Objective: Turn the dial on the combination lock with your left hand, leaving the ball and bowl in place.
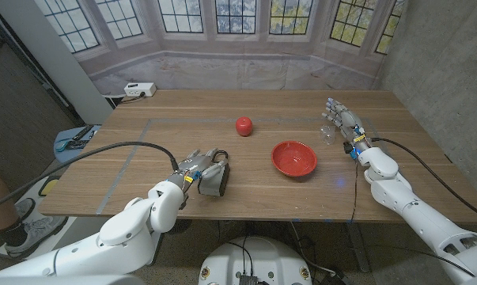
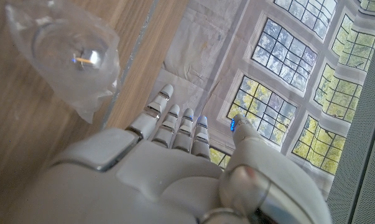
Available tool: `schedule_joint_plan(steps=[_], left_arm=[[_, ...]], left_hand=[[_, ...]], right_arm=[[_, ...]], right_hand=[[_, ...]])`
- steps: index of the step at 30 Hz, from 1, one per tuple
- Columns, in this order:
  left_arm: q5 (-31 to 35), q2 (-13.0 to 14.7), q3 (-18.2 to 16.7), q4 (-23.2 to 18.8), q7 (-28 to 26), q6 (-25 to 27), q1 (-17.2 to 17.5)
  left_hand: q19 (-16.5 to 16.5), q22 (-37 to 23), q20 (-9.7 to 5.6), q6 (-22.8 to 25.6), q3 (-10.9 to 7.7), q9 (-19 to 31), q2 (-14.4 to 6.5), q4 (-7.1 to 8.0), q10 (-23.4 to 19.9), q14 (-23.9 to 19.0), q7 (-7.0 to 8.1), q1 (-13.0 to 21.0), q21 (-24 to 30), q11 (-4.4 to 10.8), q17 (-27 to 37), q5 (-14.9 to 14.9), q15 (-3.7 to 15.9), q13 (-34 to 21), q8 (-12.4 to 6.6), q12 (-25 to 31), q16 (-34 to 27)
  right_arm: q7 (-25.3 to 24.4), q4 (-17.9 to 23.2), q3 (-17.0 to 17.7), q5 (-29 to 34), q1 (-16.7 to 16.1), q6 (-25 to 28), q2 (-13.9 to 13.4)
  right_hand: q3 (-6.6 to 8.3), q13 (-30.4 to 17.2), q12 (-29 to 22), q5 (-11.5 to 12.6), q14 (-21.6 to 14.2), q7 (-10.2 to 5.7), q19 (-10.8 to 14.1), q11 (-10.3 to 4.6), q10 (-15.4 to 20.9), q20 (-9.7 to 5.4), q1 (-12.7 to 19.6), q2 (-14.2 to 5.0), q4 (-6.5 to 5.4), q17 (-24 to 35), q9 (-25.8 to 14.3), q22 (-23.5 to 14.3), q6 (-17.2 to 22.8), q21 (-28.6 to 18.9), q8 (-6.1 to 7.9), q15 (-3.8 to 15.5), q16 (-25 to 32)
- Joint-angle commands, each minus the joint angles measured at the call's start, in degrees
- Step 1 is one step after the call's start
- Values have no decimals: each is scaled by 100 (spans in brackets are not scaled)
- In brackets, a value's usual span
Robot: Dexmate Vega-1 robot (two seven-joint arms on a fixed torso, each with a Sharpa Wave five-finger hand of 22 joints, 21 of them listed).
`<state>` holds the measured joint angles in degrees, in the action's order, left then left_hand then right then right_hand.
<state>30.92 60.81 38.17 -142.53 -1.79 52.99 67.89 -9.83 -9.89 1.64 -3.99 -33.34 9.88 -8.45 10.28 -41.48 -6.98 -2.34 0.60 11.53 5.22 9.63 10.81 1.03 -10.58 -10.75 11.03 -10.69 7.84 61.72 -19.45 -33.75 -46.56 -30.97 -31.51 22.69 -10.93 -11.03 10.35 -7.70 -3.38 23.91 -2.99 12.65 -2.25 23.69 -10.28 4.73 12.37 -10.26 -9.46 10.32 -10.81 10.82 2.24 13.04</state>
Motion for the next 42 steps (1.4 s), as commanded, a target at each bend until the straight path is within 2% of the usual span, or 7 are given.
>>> schedule_joint_plan(steps=[1, 18, 42], left_arm=[[-19, 31, 70, -56, -53, 67, -61], [-170, -63, 83, -33, -195, 117, -46], [-428, 14, 150, -166, -365, 286, -52]], left_hand=[[15, -16, 12, 11, -6, 17, -27, -27, -52, -47, 29, 16, -4, 37, 4, 25, -19, -16, 16, 32, -12], [28, -16, 2, 12, -7, 16, -25, -31, -67, -51, 30, 20, -7, 33, 3, 25, -11, -17, 18, 25, -5], [43, -16, 9, 25, -3, 16, -21, -30, -176, -105, 25, 18, -10, 25, 3, 26, 24, -21, 15, 46, -13]], right_arm=[[52, -88, -8, -18, 50, -50, 29], [75, -140, 25, -49, 27, -109, 19], [106, -230, 27, -53, 66, -184, 48]], right_hand=[[19, -19, -20, -19, 7, 3, 37, 23, -10, -284, 18, 7, -38, 27, -22, -30, -37, -26, 1, 324, 27], [21, -19, -22, -18, 7, 8, 39, 10, -7, -283, 19, 6, -37, 26, -22, -30, -35, -26, 4, 319, 27], [21, -19, -22, -19, 8, 0, 40, 20, -5, -279, 15, 8, -40, 27, -21, -30, -47, -26, 2, 318, 28]])
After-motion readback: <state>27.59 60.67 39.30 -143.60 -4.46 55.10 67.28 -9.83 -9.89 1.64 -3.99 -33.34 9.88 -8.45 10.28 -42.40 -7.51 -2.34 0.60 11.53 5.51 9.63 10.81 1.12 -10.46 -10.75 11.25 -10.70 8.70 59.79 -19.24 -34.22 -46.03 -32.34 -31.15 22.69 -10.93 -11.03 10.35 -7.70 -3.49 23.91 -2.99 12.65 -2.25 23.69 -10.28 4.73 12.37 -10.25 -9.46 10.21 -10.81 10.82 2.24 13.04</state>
